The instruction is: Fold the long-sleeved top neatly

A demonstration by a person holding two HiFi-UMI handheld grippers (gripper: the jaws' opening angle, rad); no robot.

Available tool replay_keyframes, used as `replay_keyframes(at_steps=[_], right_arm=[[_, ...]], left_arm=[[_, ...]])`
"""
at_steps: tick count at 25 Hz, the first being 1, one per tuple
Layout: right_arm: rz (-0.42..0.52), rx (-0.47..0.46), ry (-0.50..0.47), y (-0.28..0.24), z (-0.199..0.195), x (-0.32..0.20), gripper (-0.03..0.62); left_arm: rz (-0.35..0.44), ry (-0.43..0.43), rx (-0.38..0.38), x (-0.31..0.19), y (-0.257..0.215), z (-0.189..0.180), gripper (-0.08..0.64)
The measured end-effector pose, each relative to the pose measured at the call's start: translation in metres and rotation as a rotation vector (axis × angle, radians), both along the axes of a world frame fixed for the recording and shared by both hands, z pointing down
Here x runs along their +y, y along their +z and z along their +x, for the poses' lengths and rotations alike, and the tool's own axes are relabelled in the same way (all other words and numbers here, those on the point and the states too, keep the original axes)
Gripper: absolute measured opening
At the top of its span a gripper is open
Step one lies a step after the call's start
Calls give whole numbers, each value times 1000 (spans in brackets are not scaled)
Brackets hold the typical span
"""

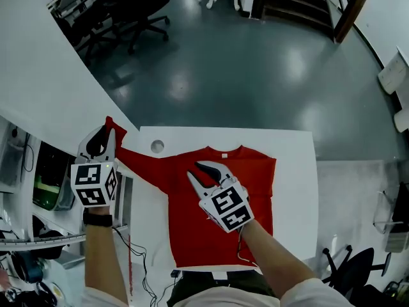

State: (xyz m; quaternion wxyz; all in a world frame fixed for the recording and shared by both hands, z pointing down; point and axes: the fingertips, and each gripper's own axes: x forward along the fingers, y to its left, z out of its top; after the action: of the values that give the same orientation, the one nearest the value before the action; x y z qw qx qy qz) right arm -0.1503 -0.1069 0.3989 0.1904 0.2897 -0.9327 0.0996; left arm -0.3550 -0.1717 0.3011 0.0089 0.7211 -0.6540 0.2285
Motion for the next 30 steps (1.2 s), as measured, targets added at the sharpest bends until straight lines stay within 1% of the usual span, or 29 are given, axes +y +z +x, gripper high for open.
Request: replay_keyframes(at_steps=[3,6,12,22,26,30], right_arm=[[6,0,15,-2,14,3,104],[4,3,41,0,32,2,104],[1,4,106,4,84,-2,104],[-34,18,217,24,181,-5,104],[-56,26,257,37,216,-3,104],[-80,37,299,50,244,0,104]], left_arm=[[10,10,15,1,-4,17,67],[19,47,16,-1,-6,47,67],[30,146,26,-7,-2,137,67],[-3,304,45,-12,34,270,69],[-22,366,76,-8,55,314,69],[-52,446,114,2,81,357,69]])
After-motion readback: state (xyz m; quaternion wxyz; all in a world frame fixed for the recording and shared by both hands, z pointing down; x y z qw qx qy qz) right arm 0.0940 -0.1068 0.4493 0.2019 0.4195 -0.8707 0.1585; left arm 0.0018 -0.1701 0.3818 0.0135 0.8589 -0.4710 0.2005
